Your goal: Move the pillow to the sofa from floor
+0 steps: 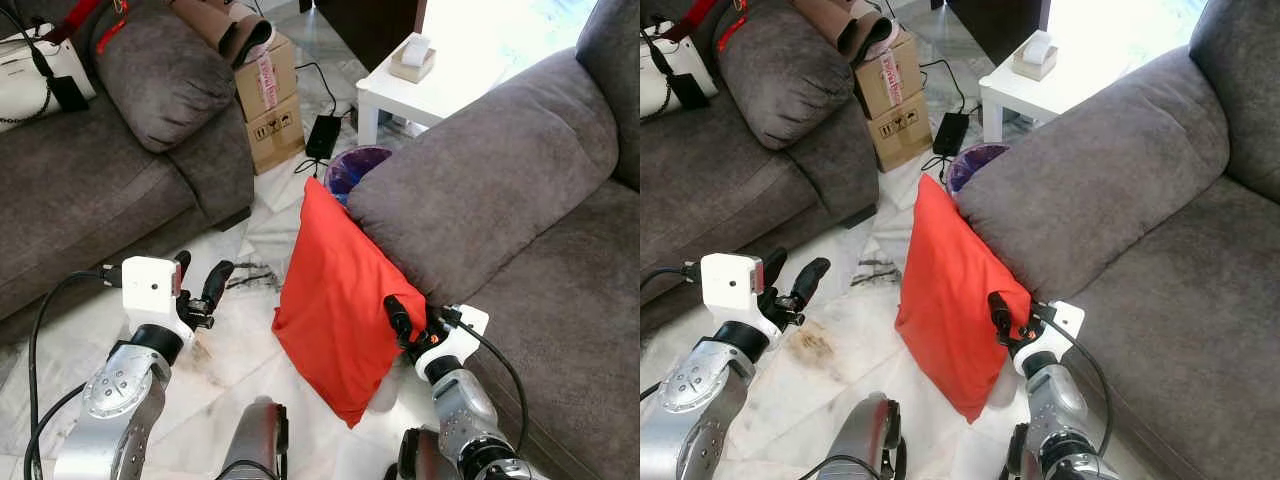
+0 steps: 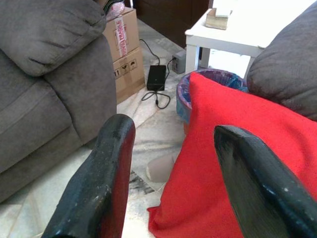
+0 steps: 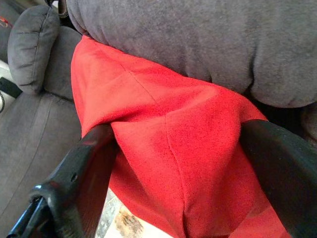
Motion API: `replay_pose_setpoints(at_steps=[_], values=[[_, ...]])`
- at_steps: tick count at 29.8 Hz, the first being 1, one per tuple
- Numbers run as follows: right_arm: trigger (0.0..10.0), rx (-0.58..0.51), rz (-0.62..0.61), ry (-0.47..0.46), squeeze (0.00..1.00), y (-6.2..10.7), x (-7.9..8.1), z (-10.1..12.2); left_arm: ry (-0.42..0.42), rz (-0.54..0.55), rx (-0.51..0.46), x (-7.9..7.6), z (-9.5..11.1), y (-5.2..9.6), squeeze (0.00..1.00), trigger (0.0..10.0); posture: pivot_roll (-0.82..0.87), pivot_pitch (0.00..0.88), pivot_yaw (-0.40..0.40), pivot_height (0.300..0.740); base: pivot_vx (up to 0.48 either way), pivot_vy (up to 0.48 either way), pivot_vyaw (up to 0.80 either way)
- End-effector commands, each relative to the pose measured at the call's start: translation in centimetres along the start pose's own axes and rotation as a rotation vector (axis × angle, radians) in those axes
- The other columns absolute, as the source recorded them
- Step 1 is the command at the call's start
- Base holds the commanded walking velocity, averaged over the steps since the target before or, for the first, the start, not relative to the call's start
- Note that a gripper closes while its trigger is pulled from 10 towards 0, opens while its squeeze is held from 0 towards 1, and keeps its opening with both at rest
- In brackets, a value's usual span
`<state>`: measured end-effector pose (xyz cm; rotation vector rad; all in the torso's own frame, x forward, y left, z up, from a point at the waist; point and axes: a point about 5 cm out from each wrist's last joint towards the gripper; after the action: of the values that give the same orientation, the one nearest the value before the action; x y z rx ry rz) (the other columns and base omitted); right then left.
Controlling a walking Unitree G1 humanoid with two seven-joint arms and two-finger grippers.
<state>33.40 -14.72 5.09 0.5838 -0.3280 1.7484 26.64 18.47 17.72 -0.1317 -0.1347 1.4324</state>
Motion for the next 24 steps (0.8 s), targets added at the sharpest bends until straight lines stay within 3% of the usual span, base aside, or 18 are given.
replay_pose_setpoints(at_steps=[1, 3, 7, 8, 12, 24], values=[[10.0, 0.054, 0.031, 0.046, 0.00, -0.02, 0.73, -1.03, -0.003, 0.015, 0.018, 0.28, -0.19, 0.52, 0.00, 10.0, 0.27, 0.337, 0.112, 0.630, 0.000, 0.000, 0.00], [10.0, 0.074, 0.028, 0.099, 0.00, -0.01, 0.87, -1.31, -0.002, 0.016, 0.018, 0.19, -0.19, 0.52, 0.00, 10.0, 0.28, 0.338, 0.110, 0.630, 0.000, 0.000, 0.00], [10.0, 0.050, 0.000, 0.088, 0.00, -0.05, 0.71, -1.02, -0.003, 0.018, 0.020, 0.07, -0.22, 0.57, 0.00, 10.0, 0.28, 0.341, 0.108, 0.630, 0.000, 0.000, 0.00], [0.0, 0.063, -0.001, 0.103, 0.00, -0.08, 0.75, -1.11, -0.006, 0.017, 0.022, 0.00, -0.24, 0.61, 0.00, 10.0, 0.28, 0.343, 0.108, 0.630, 0.000, 0.000, 0.00], [0.0, 0.080, 0.002, 0.128, 0.00, -0.13, 0.87, -1.24, -0.008, 0.017, 0.026, -0.08, -0.26, 0.68, 0.00, 10.0, 0.28, 0.347, 0.105, 0.630, 0.000, 0.000, 0.00], [0.0, 0.042, 0.004, 0.068, 0.00, -0.04, 1.24, -1.59, 0.004, 0.019, 0.040, -0.39, -0.69, 1.15, 0.00, 10.0, 0.27, 0.351, 0.095, 0.630, 0.000, 0.000, 0.00]])
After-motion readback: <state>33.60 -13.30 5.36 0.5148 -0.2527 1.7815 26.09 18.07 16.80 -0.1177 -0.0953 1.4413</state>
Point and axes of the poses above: a point about 5 cm out from each wrist's last joint towards the gripper, its own y axis pointing back from the gripper into the wrist, its own z axis along the axis of the wrist's last joint, x = y × z, and after that the axes turned 1 degree about -y, right-handed
